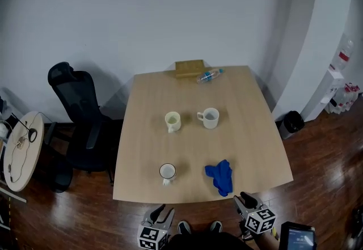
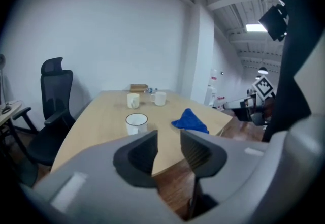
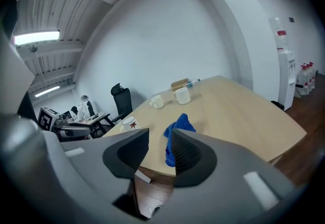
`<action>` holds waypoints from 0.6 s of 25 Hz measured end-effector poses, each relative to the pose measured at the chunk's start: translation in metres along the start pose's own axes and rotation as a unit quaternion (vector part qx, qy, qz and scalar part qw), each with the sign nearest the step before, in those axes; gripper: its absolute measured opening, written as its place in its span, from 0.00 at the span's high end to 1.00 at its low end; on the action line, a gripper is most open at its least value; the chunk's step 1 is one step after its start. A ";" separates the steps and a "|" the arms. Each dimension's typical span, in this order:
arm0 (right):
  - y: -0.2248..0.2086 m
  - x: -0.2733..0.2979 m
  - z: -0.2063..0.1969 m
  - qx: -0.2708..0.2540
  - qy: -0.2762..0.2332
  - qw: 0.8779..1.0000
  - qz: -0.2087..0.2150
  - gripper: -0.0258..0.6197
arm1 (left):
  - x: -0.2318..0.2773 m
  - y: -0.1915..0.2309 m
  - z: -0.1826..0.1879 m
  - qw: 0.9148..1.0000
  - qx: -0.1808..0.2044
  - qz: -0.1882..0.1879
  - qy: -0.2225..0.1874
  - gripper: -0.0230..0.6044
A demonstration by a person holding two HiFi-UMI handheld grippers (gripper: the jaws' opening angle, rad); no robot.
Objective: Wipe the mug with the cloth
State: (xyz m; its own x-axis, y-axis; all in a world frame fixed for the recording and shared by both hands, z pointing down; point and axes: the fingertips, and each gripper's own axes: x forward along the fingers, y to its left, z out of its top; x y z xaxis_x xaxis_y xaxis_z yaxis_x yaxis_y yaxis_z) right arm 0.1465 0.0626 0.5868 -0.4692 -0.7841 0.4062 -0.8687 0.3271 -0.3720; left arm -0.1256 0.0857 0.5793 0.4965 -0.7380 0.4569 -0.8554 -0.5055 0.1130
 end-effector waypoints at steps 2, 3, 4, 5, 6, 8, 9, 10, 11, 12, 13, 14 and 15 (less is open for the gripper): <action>0.003 -0.009 0.008 -0.009 -0.015 1.000 -0.006 0.76 | -0.002 -0.015 0.012 1.000 0.011 -0.015 -0.010 0.74; 0.005 -0.011 0.011 -0.015 -0.021 1.000 -0.008 0.76 | -0.002 -0.020 0.016 0.999 0.019 -0.020 -0.016 0.74; 0.007 -0.013 0.014 -0.021 -0.026 0.999 -0.008 0.76 | -0.002 -0.024 0.020 0.999 0.026 -0.024 -0.021 0.74; 0.010 -0.014 0.017 -0.027 -0.031 0.999 -0.008 0.76 | -0.002 -0.027 0.023 0.999 0.033 -0.028 -0.025 0.74; 0.012 -0.015 0.020 -0.033 -0.035 0.999 -0.008 0.76 | -0.002 -0.029 0.026 0.998 0.036 -0.030 -0.029 0.74; 0.019 -0.018 0.025 -0.043 -0.043 0.998 -0.009 0.76 | -0.004 -0.032 0.031 0.998 0.035 -0.033 -0.036 0.74; 0.022 -0.019 0.028 -0.048 -0.048 0.998 -0.009 0.76 | -0.006 -0.034 0.032 0.998 0.032 -0.034 -0.039 0.74; 0.027 -0.021 0.030 -0.055 -0.052 0.997 -0.008 0.76 | -0.008 -0.034 0.032 0.998 0.029 -0.034 -0.042 0.74; 0.031 -0.022 0.032 -0.062 -0.056 0.997 -0.007 0.76 | -0.010 -0.035 0.031 0.998 0.027 -0.033 -0.043 0.74; 0.035 -0.022 0.033 -0.068 -0.058 0.996 -0.004 0.76 | -0.011 -0.034 0.030 0.998 0.025 -0.032 -0.043 0.74; 0.039 -0.023 0.034 -0.075 -0.060 0.995 -0.002 0.76 | -0.013 -0.034 0.029 0.998 0.023 -0.030 -0.043 0.74; 0.042 -0.023 0.034 -0.081 -0.061 0.995 0.000 0.76 | -0.015 -0.034 0.028 0.998 0.022 -0.029 -0.042 0.74; 0.045 -0.023 0.034 -0.087 -0.061 0.994 0.001 0.76 | -0.016 -0.033 0.027 0.999 0.020 -0.029 -0.041 0.74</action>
State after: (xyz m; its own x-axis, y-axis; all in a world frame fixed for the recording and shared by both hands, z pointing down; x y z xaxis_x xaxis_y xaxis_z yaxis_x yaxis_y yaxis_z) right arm 0.1237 0.0769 0.5321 -0.4576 -0.8383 0.2965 -0.8870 0.4069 -0.2185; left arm -0.1014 0.1020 0.5444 0.5563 -0.7411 0.3759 -0.8195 -0.5642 0.1004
